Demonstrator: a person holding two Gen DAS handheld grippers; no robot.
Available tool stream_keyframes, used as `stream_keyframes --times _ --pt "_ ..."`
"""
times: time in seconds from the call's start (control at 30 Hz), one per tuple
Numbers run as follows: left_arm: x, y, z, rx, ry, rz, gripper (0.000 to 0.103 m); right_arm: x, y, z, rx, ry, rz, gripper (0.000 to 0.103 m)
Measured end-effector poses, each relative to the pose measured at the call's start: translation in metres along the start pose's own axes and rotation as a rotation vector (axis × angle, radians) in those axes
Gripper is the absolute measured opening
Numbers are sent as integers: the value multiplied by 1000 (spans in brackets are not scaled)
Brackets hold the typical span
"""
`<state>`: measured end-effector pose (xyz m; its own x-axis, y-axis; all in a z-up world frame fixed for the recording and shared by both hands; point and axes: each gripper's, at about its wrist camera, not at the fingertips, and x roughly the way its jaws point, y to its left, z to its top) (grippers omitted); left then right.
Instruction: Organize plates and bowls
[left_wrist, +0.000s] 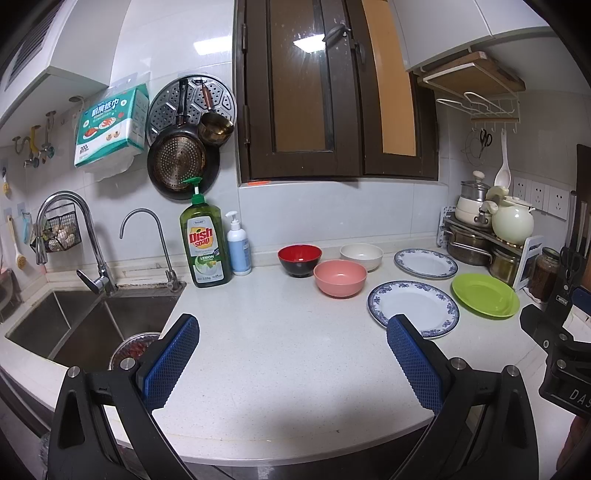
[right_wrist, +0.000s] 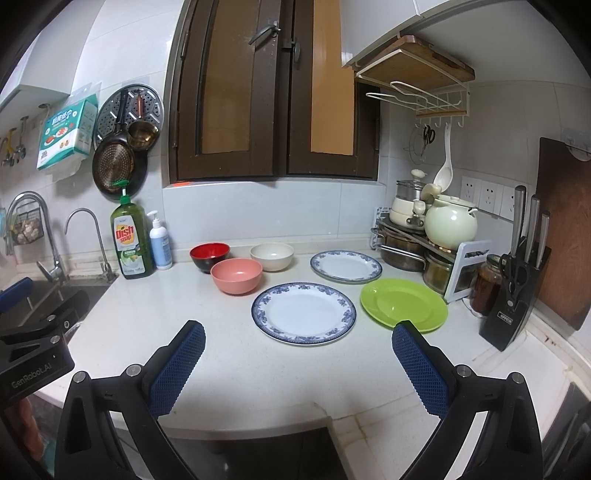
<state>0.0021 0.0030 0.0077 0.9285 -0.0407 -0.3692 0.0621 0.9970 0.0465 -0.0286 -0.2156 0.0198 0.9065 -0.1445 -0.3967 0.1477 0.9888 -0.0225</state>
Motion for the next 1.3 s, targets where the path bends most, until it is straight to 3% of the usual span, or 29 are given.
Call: stream_keyframes --times 0.33,0.87,1.3 --pt "5 -2 1 4 16 -7 103 4 0 3 1 11 2 102" --pt "44 -15 13 27 74 -33 103 43 -18 4 66 95 2 102" --pt "142 -14 49 129 102 -206 103 101 2 22 160 108 -125 102"
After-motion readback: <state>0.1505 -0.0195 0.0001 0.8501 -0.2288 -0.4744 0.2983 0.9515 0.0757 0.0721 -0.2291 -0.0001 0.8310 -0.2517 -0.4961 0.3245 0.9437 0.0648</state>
